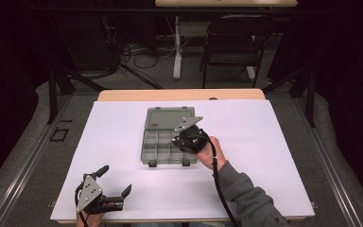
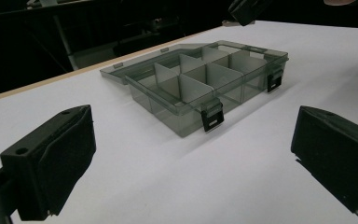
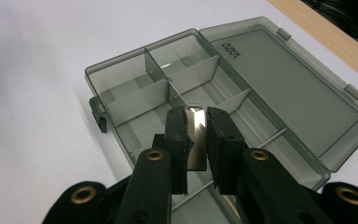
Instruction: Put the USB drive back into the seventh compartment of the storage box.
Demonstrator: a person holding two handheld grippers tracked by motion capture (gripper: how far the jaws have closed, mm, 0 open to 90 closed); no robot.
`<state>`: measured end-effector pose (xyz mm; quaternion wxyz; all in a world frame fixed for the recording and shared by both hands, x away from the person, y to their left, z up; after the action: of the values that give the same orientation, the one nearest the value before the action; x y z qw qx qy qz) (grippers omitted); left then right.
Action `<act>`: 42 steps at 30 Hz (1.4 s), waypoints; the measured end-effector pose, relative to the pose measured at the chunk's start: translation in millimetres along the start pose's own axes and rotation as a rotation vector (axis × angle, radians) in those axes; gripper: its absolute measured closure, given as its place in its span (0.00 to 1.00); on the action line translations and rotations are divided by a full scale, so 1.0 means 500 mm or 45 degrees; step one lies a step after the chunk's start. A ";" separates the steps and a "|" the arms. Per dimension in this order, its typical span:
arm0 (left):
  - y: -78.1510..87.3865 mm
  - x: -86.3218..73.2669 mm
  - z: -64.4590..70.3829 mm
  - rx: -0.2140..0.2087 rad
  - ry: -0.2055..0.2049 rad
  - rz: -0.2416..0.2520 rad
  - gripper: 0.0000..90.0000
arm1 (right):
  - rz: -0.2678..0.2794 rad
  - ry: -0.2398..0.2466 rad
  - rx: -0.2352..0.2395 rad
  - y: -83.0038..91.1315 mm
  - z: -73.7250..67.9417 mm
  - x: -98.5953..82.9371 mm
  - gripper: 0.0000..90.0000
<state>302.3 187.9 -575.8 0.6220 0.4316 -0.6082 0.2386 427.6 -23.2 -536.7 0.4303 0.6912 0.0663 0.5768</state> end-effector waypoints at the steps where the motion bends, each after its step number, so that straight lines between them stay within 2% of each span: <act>1: 0.000 0.000 0.000 0.000 0.001 0.001 0.00 | -0.004 -0.003 -0.002 -0.003 0.001 -0.001 0.88; 14: 0.000 0.000 0.001 -0.002 0.000 0.000 0.00 | -0.061 -0.028 -0.007 -0.029 0.002 -0.013 0.88; 28: 0.000 0.000 0.000 -0.002 -0.004 -0.001 0.00 | -0.145 -0.003 0.023 -0.058 -0.008 -0.025 0.88; 42: 0.000 0.000 0.000 0.000 -0.003 0.000 0.00 | -0.226 0.010 -0.002 -0.072 0.001 -0.039 0.88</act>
<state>302.4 188.0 -575.8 0.6213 0.4318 -0.6090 0.2380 436.1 -12.7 -575.3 0.4801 0.6799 0.1286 0.5391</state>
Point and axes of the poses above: each handheld gripper's, and its own axes: y roughly backward along the jaws, x roughly out of its top, z roughly to its right, the point moved 9 cm from there along -y, roughly forward along the jaws, and after that the axes turned 4 degrees about x, right-handed, at the moved point
